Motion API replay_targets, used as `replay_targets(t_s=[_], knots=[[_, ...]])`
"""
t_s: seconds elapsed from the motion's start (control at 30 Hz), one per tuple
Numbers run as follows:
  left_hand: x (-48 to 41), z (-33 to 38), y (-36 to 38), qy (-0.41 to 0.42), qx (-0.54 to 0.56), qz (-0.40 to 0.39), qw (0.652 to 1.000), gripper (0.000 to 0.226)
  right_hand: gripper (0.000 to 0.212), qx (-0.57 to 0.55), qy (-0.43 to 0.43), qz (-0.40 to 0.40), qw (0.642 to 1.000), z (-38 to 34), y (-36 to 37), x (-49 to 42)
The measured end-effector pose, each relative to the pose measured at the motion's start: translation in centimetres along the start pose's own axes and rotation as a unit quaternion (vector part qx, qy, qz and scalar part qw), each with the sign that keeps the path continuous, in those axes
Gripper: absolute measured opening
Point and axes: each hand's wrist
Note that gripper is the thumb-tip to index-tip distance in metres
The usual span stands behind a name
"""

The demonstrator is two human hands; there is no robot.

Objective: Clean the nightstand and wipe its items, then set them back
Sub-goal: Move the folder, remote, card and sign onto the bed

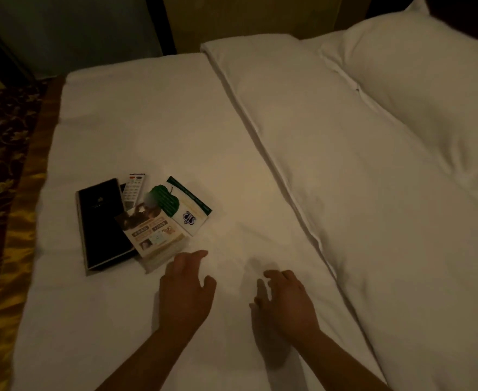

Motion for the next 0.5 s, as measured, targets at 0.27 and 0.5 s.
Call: replay_targets(t_s=[0.27, 0.5], knots=[[4.5, 8.4, 5.7, 0.098, -0.046, -0.119, 0.987, 0.058, 0.042, -0.128, 0.038, 0.083, 0.988, 6.9, -7.2, 5.5], [7.8, 16.3, 8.8, 0.165, -0.059, -0.138, 0.975, 0.064, 0.045, -0.179, 0.062, 0.157, 0.969, 12.4, -14.1, 10.1]])
Point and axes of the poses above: each hand's wrist, its own x-axis away from the middle knuckle, its own y-axis out of the palm, z = x × y, and after that the axes turned 5 degrees about x, right-handed
